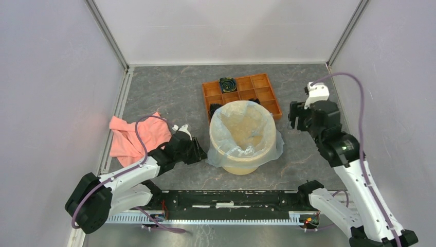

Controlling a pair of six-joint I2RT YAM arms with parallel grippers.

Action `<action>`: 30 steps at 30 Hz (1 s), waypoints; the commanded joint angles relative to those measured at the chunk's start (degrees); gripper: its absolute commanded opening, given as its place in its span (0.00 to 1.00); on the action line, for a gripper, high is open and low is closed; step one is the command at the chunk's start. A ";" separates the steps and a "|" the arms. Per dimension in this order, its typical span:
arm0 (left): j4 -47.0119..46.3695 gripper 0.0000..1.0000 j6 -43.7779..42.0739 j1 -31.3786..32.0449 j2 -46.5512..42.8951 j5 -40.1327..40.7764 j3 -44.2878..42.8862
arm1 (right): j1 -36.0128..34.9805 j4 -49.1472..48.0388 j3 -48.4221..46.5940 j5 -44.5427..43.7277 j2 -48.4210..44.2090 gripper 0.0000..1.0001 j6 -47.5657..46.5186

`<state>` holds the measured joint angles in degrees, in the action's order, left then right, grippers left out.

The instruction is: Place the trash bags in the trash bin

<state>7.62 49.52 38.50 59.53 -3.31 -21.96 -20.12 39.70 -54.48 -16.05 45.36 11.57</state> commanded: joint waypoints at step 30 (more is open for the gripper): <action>-0.90 0.44 0.57 0.17 -2.26 -0.30 -1.03 | -23.38 -28.80 -6.61 -1.13 27.74 0.37 1.77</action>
<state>7.60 49.58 38.50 58.92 -3.81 -21.89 -39.66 10.92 -59.53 -9.08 76.77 15.99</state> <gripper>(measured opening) 0.437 0.340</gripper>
